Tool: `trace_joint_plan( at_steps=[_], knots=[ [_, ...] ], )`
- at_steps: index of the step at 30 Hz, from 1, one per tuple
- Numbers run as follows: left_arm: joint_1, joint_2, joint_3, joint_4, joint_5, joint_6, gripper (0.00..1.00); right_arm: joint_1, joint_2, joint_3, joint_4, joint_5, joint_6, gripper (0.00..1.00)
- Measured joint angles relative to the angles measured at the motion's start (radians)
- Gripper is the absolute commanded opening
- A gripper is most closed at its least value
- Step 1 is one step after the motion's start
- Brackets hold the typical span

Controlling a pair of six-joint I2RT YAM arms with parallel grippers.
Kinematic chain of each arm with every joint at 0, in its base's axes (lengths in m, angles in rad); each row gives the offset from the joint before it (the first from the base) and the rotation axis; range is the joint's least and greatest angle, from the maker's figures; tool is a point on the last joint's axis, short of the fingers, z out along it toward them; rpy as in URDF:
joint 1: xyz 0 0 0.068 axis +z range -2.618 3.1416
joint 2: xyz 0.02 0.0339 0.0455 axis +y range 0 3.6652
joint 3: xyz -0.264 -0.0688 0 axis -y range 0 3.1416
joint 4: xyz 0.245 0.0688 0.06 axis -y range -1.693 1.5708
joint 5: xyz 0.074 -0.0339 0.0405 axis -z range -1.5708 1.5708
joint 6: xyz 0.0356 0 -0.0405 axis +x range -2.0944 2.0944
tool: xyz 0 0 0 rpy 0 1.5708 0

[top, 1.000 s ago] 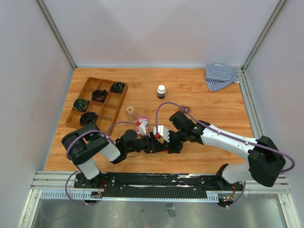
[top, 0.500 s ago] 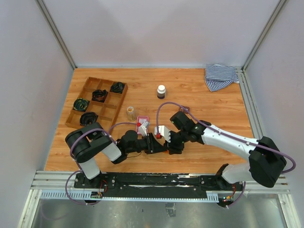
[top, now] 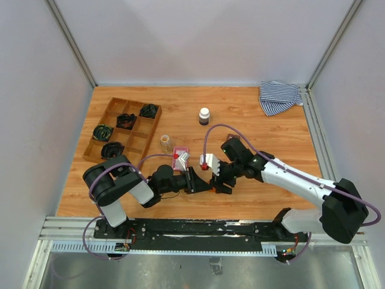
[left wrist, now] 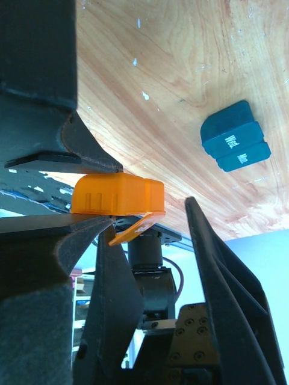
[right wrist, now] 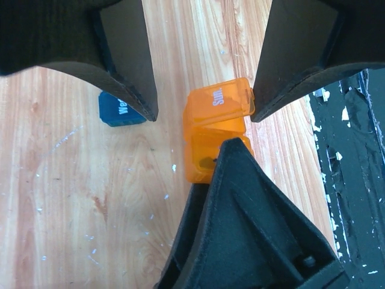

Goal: Sort the pills into containers

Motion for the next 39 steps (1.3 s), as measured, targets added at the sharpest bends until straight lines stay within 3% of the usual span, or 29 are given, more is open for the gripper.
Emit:
trace_joint_plan(
  at_steps=[12, 39],
  knots=[
    [-0.001, -0.019, 0.000, -0.026, 0.024, 0.010, 0.00, -0.087, -0.072, 0.001, 0.008, 0.015, 0.012, 0.63],
    [-0.002, -0.101, 0.000, -0.121, 0.081, 0.083, 0.00, -0.129, -0.050, 0.001, 0.023, 0.043, 0.044, 0.56]
  ],
)
